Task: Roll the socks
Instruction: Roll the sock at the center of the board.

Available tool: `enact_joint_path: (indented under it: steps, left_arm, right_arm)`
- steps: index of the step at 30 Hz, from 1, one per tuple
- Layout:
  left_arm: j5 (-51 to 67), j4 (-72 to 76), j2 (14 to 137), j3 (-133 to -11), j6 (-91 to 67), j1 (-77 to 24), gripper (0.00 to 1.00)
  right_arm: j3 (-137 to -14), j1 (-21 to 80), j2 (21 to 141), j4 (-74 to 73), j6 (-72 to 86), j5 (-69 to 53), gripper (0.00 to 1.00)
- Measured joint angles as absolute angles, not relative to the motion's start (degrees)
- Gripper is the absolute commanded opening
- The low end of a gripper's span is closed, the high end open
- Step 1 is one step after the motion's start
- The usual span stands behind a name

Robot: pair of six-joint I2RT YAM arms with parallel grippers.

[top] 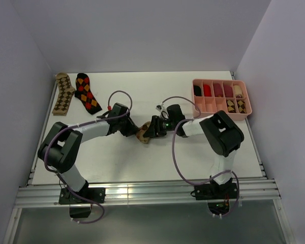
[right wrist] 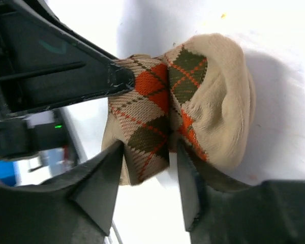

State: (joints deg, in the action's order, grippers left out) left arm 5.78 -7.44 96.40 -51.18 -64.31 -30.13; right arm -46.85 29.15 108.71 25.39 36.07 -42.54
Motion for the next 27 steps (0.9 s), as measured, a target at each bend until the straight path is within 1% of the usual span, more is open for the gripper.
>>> enact_joint_path:
  steps: [4, 8, 14, 17, 20, 27]
  left_arm:
    - [5.78, -9.10, 97.80, -53.34, -64.12, -30.13, 0.28]
    - [5.78, -11.07, 98.94, -55.42, -63.59, -30.13, 0.27]
    - [5.82, -13.52, 100.25, -57.82, -62.08, -30.15, 0.27]
    - [5.87, -14.06, 100.47, -58.28, -61.60, -30.15, 0.27]
    - [5.98, -14.15, 100.47, -58.35, -61.25, -30.13, 0.27]
    - [6.11, -14.24, 100.47, -58.43, -60.66, -30.15, 0.27]
  right_arm:
    - [-48.97, 29.80, 102.94, 15.25, 28.84, -34.76, 0.61]
    - [-49.52, 32.12, 95.61, 8.45, 21.89, -23.75, 0.65]
    - [-49.69, 42.41, 88.40, 6.33, 12.12, -7.88, 0.67]
    - [-50.76, 47.57, 89.08, 5.80, 8.69, -2.55, 0.68]
    - [-52.12, 50.50, 91.42, 5.52, 6.39, 1.13, 0.68]
    - [-53.80, 52.45, 98.48, 5.34, 4.34, 6.48, 0.68]
